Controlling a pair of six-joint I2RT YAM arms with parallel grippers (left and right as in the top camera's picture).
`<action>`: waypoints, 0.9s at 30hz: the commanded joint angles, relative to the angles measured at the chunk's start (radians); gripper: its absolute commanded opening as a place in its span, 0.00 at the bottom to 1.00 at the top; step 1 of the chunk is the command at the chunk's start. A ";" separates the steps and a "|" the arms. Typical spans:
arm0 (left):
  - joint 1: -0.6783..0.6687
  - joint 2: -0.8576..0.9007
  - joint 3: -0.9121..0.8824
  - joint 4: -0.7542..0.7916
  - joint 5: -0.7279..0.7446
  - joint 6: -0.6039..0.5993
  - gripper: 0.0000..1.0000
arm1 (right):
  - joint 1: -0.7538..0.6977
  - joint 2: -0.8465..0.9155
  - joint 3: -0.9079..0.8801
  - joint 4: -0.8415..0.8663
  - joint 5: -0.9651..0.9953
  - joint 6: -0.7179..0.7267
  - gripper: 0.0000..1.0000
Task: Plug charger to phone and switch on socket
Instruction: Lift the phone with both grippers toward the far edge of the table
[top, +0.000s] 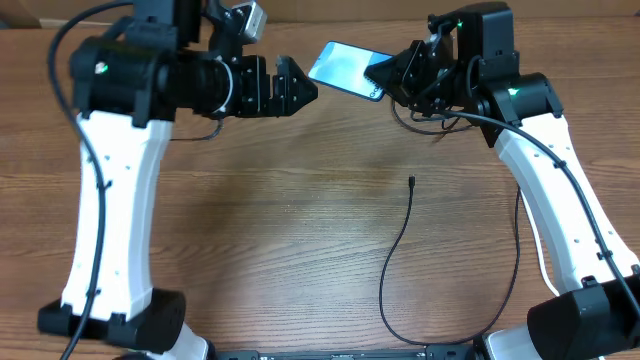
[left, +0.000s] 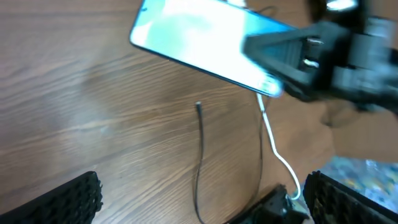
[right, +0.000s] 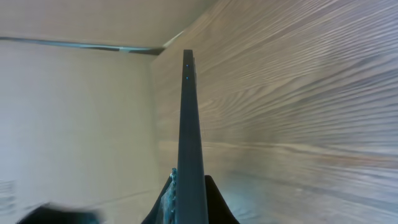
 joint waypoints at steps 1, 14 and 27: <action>-0.008 0.031 -0.010 0.026 -0.055 -0.177 1.00 | -0.004 -0.023 0.020 0.048 -0.072 0.109 0.04; -0.009 0.078 -0.010 0.225 -0.031 -0.930 1.00 | 0.006 -0.023 0.020 0.274 -0.048 0.557 0.04; -0.032 0.080 -0.010 0.415 -0.003 -1.073 0.98 | 0.084 -0.023 0.020 0.342 -0.077 0.766 0.04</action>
